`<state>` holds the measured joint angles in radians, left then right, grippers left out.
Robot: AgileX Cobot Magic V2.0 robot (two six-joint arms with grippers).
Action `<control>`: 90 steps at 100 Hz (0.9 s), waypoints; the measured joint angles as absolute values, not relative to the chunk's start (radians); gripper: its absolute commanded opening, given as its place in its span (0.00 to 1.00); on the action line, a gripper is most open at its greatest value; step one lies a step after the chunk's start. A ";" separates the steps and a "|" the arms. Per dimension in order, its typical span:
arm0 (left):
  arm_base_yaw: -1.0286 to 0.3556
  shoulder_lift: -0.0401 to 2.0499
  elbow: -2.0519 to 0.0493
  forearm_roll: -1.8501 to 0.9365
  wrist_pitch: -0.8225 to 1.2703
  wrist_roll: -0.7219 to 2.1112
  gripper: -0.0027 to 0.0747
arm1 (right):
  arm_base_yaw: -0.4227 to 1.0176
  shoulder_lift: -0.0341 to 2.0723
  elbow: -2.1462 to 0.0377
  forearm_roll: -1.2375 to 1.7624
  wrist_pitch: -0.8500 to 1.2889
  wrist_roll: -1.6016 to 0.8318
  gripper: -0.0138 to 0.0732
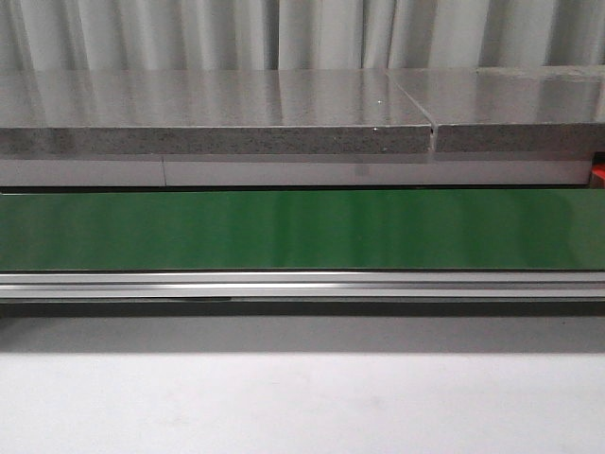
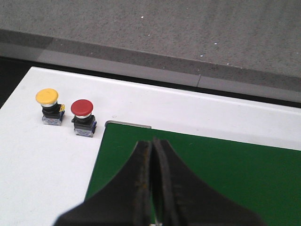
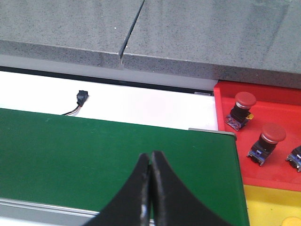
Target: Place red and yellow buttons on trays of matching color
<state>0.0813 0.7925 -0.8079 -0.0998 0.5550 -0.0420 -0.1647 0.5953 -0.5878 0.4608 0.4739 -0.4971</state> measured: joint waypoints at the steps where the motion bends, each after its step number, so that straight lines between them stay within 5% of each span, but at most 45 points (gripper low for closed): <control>1: 0.083 0.796 -0.810 -0.100 0.555 -0.044 0.01 | -0.165 0.595 -0.588 0.461 0.474 -0.497 0.08; 53: 0.185 1.035 -0.882 -0.100 0.557 -0.051 0.04 | -0.165 0.595 -0.588 0.461 0.476 -0.497 0.08; 63: 0.199 1.071 -0.886 -0.100 0.551 -0.051 0.16 | -0.165 0.595 -0.588 0.461 0.476 -0.497 0.08; 90: 0.206 1.134 -0.888 -0.100 0.528 -0.051 0.72 | -0.165 0.595 -0.588 0.461 0.476 -0.497 0.08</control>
<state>0.2060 1.1337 -0.8880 -0.0998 0.5283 -0.0508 -0.1647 0.5953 -0.5878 0.4608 0.4762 -0.4971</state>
